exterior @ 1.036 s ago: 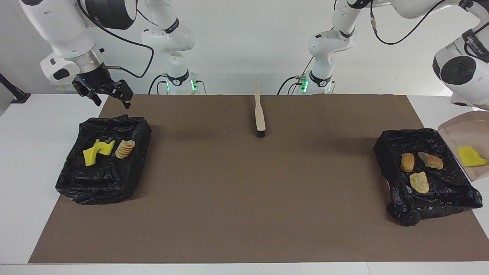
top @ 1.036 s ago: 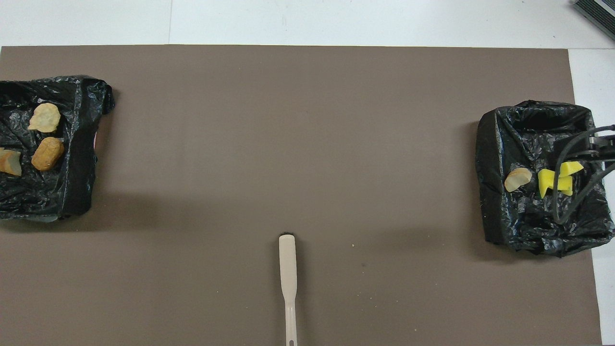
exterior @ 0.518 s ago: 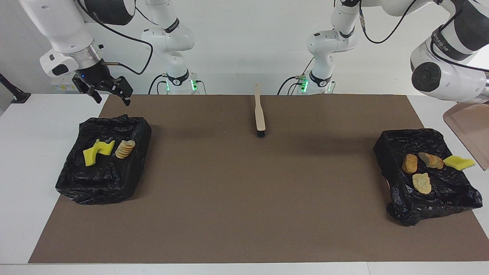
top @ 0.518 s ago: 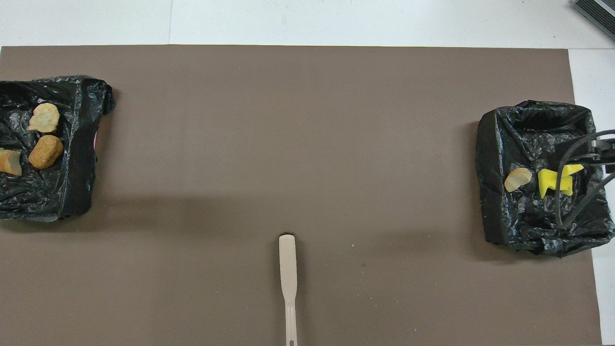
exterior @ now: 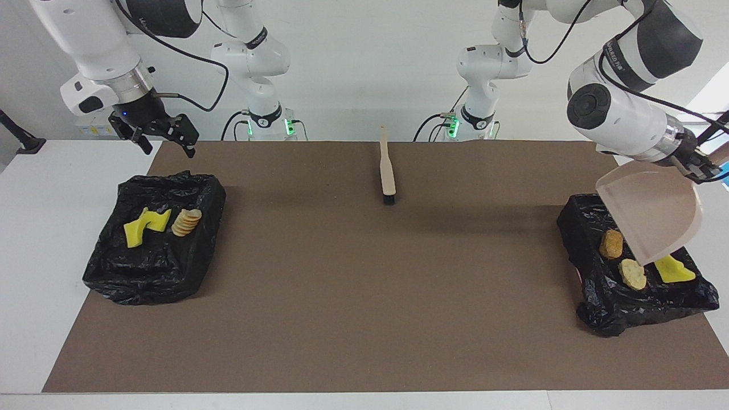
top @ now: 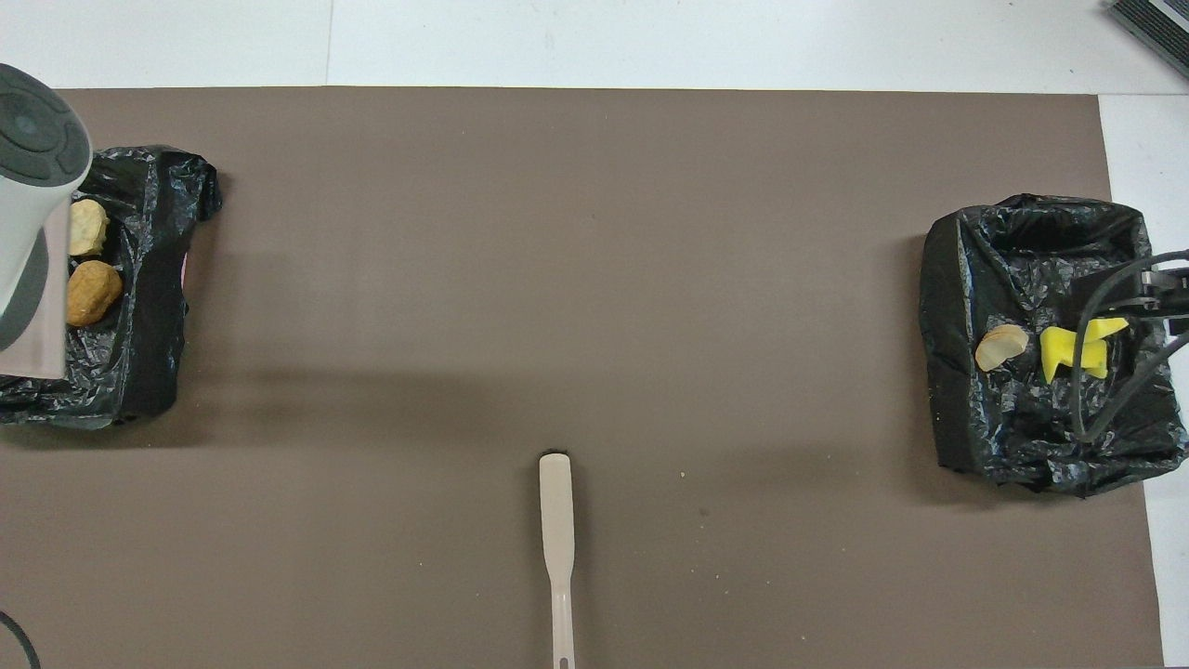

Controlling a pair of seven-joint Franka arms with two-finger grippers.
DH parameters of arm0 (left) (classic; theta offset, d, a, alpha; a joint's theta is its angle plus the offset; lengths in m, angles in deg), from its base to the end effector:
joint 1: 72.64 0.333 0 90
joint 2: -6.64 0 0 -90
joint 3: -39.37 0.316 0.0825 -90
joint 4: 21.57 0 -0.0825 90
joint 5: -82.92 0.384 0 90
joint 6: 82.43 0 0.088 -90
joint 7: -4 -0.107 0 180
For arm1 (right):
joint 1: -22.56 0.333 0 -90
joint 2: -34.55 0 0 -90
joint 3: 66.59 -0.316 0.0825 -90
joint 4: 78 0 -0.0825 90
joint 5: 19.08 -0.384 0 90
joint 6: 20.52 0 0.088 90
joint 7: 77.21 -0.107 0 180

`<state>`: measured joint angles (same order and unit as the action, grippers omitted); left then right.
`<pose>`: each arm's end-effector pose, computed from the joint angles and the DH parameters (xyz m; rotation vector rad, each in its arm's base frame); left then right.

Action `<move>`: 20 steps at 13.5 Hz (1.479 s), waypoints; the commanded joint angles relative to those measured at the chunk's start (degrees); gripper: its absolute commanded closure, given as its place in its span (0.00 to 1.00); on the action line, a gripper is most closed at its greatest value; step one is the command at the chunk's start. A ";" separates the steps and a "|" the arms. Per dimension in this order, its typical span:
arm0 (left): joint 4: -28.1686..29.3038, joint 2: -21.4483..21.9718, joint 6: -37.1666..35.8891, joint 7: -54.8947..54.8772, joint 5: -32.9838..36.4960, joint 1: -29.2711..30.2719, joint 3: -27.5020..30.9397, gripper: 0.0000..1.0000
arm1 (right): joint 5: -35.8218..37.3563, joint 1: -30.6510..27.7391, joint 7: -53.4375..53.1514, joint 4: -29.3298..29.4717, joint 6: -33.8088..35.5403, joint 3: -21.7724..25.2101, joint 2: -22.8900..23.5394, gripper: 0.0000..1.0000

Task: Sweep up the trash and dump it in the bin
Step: 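Carry the empty dustpan with the left gripper back toward the mat center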

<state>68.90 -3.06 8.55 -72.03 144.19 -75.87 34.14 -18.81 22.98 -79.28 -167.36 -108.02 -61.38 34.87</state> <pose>0.6139 0.0068 0.5772 -1.5456 1.5739 0.8571 0.5497 -0.0464 0.6229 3.1311 -0.1879 -0.0598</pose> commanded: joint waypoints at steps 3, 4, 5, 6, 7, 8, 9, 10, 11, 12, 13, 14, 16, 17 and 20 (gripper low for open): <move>-3.28 -1.56 -0.89 7.98 -20.17 -2.22 0.66 1.00 | -1.06 0.02 -0.66 -1.25 0.06 0.07 -1.11 0.00; -3.20 -1.56 -0.63 10.09 -25.09 -2.40 0.74 1.00 | -1.06 0.02 -0.66 -1.25 0.06 0.07 -1.11 0.00; -3.11 -1.56 -0.54 14.37 -29.32 -2.57 0.74 1.00 | -1.06 0.02 -0.66 -1.25 0.06 0.07 -1.11 0.00; -3.02 -1.56 -0.28 19.55 -32.84 -2.57 0.66 1.00 | -1.14 0.02 -0.66 -1.25 0.06 0.07 -1.11 0.00; -2.93 -1.47 1.21 24.39 -37.40 -2.66 0.66 1.00 | -1.14 0.02 -0.66 -1.25 0.06 0.07 -1.11 0.00; -2.84 -1.64 1.83 28.35 -42.67 -2.66 0.74 1.00 | -1.06 0.02 -0.66 -1.25 0.06 0.07 -1.11 0.00; -2.67 -2.51 2.01 33.18 -45.94 -4.05 0.74 1.00 | -1.06 0.02 -0.58 -1.25 0.06 0.07 -1.11 0.00; -2.75 -3.74 2.19 40.01 -46.41 -7.11 0.74 1.00 | -1.14 0.02 -0.66 -1.25 0.06 0.07 -1.11 0.00; -3.02 -5.67 2.62 49.13 -46.93 -8.97 0.66 1.00 | -1.14 0.02 -0.66 -1.25 0.06 0.07 -1.11 0.00; -3.28 -7.17 4.02 57.84 -48.33 -10.64 0.66 1.00 | -1.14 0.02 -0.66 -1.25 0.06 0.07 -1.11 0.00; -3.02 -7.62 7.69 65.84 -50.95 -12.75 0.66 1.00 | -1.06 0.02 -0.66 -1.25 0.06 0.07 -1.11 0.00; -2.76 -8.23 10.16 72.36 -52.55 -14.16 0.66 1.00 | -1.14 0.02 -0.66 -1.25 0.06 0.07 -1.11 0.00; -3.28 -10.77 12.72 83.27 -53.18 -17.58 0.66 1.00 | -1.06 0.02 -0.66 -1.25 0.06 0.07 -1.11 0.00; -3.02 -11.22 14.74 85.76 -54.31 -19.08 0.66 1.00 | -1.06 0.02 -0.66 -1.25 0.06 0.07 -1.11 0.00; -3.02 -12.63 17.99 95.32 -57.82 -22.52 0.66 1.00 | -1.06 0.02 -0.66 -1.25 0.06 0.07 -1.11 0.00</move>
<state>67.47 -14.58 24.83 17.63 88.68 -96.61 33.70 -18.91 22.98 -79.28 -167.38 -108.02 -61.38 34.87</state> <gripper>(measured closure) 0.687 0.000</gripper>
